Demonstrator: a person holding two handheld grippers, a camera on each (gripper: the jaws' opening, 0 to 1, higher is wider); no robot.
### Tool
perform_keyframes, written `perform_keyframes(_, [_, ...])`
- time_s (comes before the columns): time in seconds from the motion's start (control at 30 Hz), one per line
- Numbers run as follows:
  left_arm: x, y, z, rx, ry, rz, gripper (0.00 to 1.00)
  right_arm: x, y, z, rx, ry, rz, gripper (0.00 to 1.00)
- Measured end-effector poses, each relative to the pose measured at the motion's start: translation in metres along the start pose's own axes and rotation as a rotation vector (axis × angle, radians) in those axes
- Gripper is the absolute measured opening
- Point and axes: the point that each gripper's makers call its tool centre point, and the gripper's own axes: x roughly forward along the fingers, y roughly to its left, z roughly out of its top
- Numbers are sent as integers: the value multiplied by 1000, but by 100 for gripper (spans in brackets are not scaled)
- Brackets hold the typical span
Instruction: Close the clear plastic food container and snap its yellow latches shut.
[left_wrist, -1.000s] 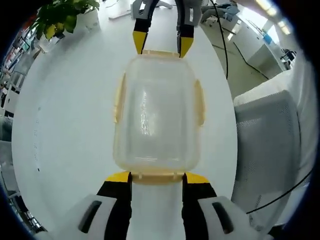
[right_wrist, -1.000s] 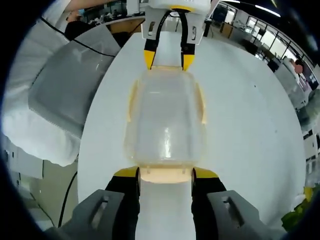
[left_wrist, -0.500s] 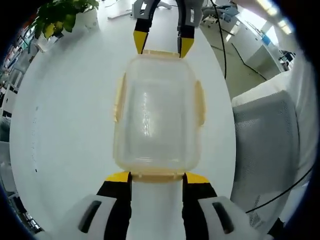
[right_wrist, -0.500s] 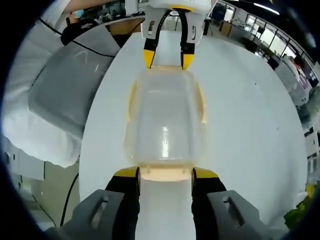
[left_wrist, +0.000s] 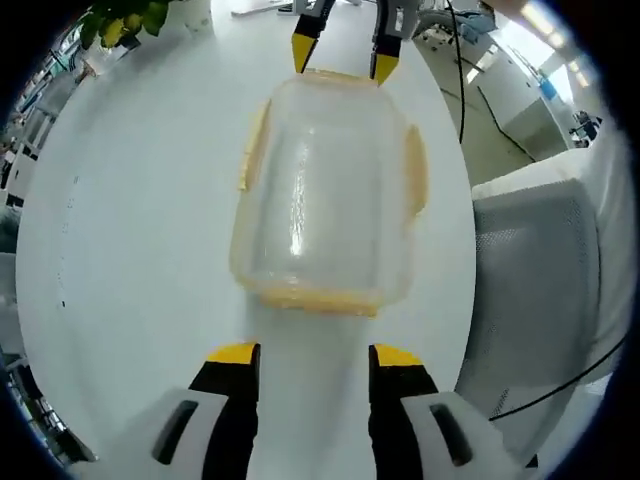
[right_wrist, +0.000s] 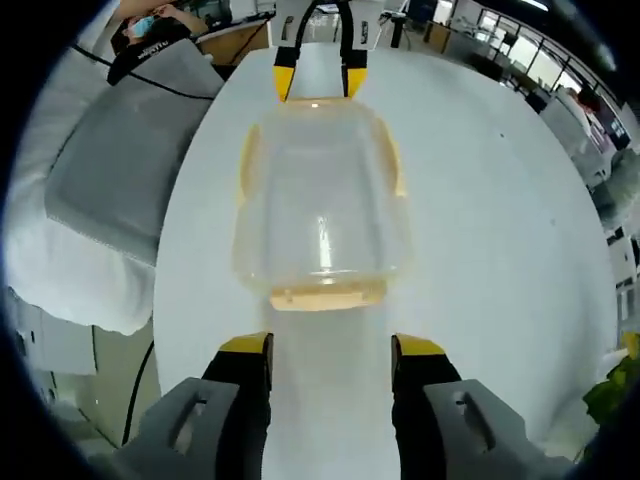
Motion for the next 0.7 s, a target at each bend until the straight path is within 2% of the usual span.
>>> perform_keyframes(0.07, [-4, 2, -3, -13, -22, -4, 44, -2, -3, -2, 9, 1, -13, 51])
perform_keyframes(0.13, [-7, 3, -4, -61, -49, -9, 43, -6, -10, -7, 9, 34, -58, 42])
perform_keyframes(0.2, [-8, -5, -1, -141, -98, -63, 44, -9, -11, -11, 17, 49, -59, 37])
perform_keyframes(0.27, [-11, 0, 2, -228, -139, -61, 49, -13, -10, -9, 72, 39, -51, 42])
perform_keyframes(0.33, [-12, 5, 2, -268, -160, -47, 53, -16, -12, -8, 89, 33, -60, 51])
perform_keyframes(0.37, [-13, 7, -2, -304, -151, -38, 54, -17, -13, -8, 88, 40, -76, 53])
perform_keyframes(0.43, [-13, 2, -6, -311, -134, -57, 56, -20, -18, -12, 88, 70, -113, 51])
perform_keyframes(0.53, [-11, -14, -9, -370, -118, -112, 62, -23, -21, -13, 111, 78, -141, 52])
perform_keyframes(0.63, [-12, -15, -12, -369, -114, -87, 62, -24, -21, -15, 125, 86, -154, 52])
perform_keyframes(0.7, [-14, -13, -11, -369, -132, -74, 66, -24, -18, -15, 128, 87, -151, 48])
